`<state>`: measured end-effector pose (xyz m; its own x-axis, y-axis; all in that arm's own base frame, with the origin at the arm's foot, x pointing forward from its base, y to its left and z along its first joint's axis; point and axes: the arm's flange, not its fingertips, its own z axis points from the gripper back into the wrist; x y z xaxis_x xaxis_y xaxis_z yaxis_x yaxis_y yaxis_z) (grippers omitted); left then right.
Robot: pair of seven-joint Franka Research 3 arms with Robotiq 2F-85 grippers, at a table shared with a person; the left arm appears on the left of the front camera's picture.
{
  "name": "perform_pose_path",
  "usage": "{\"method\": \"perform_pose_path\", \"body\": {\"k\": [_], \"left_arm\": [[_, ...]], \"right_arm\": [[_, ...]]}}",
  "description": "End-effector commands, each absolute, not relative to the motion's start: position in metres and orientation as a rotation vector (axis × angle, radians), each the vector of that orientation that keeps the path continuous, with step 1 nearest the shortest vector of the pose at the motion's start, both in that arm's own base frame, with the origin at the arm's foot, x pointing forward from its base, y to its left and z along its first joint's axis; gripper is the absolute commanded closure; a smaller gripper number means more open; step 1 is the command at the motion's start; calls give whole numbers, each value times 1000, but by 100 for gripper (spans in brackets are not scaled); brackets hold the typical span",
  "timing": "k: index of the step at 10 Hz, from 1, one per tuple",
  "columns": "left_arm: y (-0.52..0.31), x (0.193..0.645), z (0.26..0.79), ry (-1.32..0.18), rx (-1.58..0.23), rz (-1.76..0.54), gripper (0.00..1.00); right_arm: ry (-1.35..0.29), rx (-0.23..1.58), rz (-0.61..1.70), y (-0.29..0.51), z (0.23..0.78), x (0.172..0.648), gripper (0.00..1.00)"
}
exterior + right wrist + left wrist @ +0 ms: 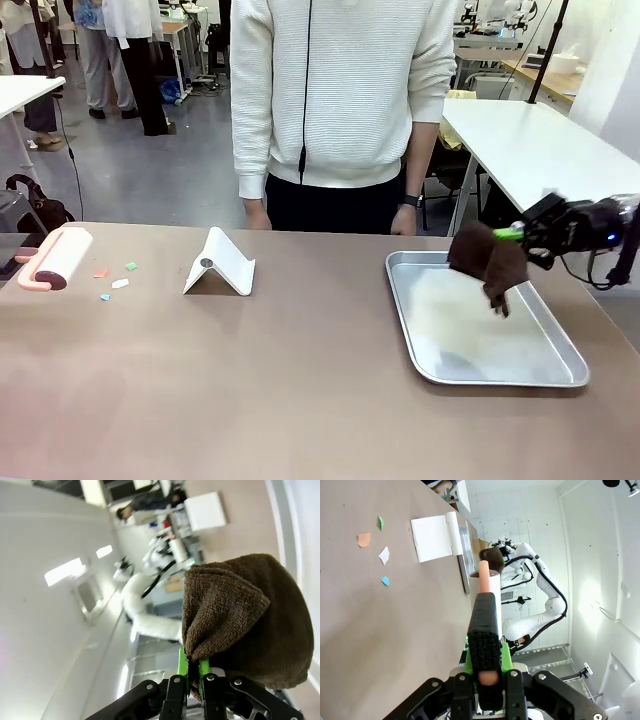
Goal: Clean the surface of the table.
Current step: If a person points to the right, clean the right side of the table with your right hand, and if they point to the left, clean the left side with your left hand.
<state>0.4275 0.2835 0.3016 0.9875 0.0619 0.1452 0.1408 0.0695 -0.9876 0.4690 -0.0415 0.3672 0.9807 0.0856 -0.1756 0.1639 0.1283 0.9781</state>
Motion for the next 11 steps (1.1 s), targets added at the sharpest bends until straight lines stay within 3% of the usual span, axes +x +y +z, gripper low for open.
{"method": "perform_pose_path", "body": {"k": [1,3,7,11], "left_arm": [[279,421,304,-175,-1501,-75,100],[279,421,304,-175,-1501,-75,100],[279,421,304,-175,-1501,-75,100],[279,421,304,-175,-1501,-75,100]], "right_arm": [[241,1575,-68,-62,399,464,91],[205,1617,-79,-80,406,457,91],[146,1564,20,-92,369,459,91],[210,1589,-53,-89,385,452,91]]}}
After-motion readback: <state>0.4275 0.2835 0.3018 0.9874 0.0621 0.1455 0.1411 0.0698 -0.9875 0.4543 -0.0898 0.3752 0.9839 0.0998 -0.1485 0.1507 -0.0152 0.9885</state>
